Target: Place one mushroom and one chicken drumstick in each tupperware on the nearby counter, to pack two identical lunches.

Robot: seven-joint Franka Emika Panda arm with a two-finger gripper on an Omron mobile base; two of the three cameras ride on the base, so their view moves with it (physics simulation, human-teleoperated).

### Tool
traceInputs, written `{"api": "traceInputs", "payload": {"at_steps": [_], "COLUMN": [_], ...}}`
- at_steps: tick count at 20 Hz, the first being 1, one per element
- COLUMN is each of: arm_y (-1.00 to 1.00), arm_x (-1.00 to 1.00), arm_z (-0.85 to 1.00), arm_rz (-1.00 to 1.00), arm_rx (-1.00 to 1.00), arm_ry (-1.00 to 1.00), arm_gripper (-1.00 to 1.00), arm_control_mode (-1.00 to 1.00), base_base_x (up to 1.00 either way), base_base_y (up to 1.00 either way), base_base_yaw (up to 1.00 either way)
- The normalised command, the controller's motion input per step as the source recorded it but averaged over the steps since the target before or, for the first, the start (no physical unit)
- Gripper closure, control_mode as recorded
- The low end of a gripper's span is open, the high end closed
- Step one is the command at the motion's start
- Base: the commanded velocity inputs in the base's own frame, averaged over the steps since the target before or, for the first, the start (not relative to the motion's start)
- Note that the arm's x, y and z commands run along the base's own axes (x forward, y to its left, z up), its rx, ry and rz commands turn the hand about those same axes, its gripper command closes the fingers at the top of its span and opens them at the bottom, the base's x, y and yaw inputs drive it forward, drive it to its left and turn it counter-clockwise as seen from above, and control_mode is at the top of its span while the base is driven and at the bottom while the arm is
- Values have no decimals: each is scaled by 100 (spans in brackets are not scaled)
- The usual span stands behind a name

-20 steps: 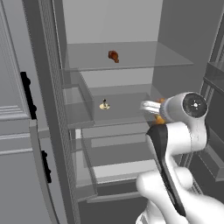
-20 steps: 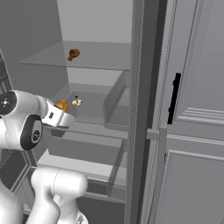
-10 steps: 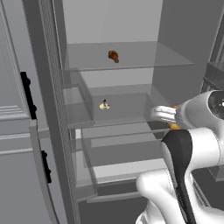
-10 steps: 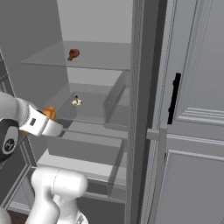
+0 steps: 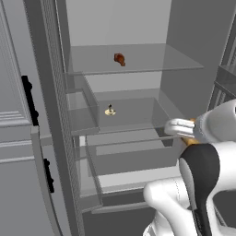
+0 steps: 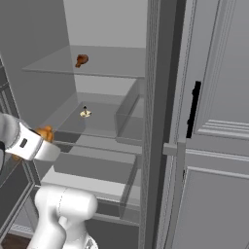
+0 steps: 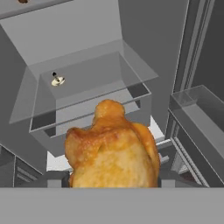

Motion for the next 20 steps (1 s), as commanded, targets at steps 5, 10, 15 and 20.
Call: {"api": "traceInputs", "payload": {"at_steps": [5,10,15,20], "arm_y": [0,0,0,0], "arm_x": [-17,-19,0,0], "arm_z": [0,0,0,0], "arm_rz": [4,4,0,0], "arm_rx": [0,0,0,0], "arm_ry": [6,3,0,0], "arm_gripper": [100,100,100,100], "arm_control_mode": [-100,100,100,100], "base_base_x": [0,-8,-64,-79], "base_base_y": [0,0,4,27], "base_base_yaw": [0,1,7,8]}}
